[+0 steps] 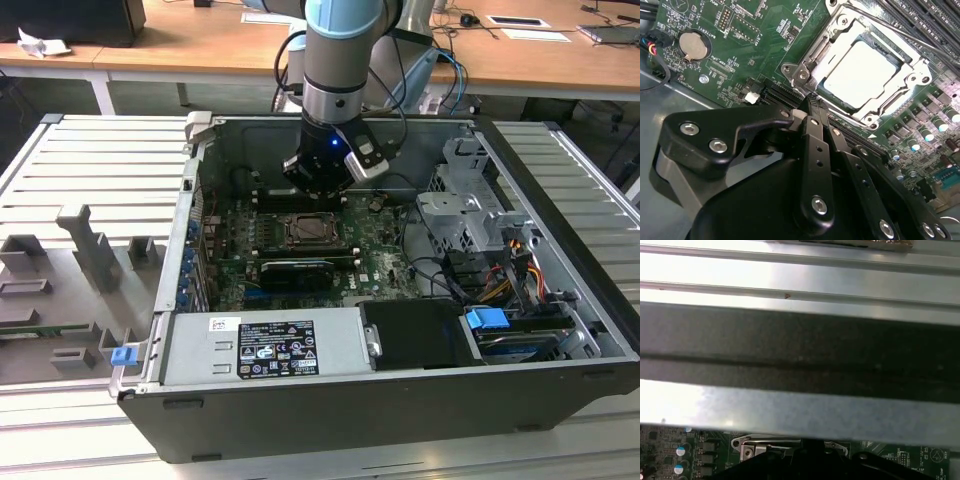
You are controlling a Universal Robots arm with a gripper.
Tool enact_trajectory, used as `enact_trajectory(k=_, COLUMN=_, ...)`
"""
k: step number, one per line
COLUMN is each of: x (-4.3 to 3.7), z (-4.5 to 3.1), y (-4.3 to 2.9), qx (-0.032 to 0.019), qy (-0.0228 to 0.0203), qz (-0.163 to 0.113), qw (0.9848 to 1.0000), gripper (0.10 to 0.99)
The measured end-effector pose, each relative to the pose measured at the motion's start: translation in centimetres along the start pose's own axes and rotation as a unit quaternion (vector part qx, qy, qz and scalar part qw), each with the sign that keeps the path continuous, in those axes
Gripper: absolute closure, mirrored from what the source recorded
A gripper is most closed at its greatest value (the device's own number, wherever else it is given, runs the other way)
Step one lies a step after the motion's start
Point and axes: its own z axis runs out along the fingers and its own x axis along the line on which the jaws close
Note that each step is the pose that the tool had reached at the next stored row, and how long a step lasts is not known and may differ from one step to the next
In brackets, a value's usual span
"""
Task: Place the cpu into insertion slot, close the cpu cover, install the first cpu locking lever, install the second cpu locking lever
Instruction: 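Install the second cpu locking lever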
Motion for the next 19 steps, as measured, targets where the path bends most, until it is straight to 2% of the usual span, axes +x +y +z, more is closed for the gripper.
enact_trajectory(k=14, x=0.01, z=-0.14, y=-0.16, qx=-0.0001, qy=-0.0001, qz=0.000, qw=1.0000, gripper=0.980)
enact_trajectory(k=19, x=0.04, z=-0.18, y=-0.59, qx=0.0000, qy=0.0000, qz=0.000, qw=1.0000, gripper=0.980)
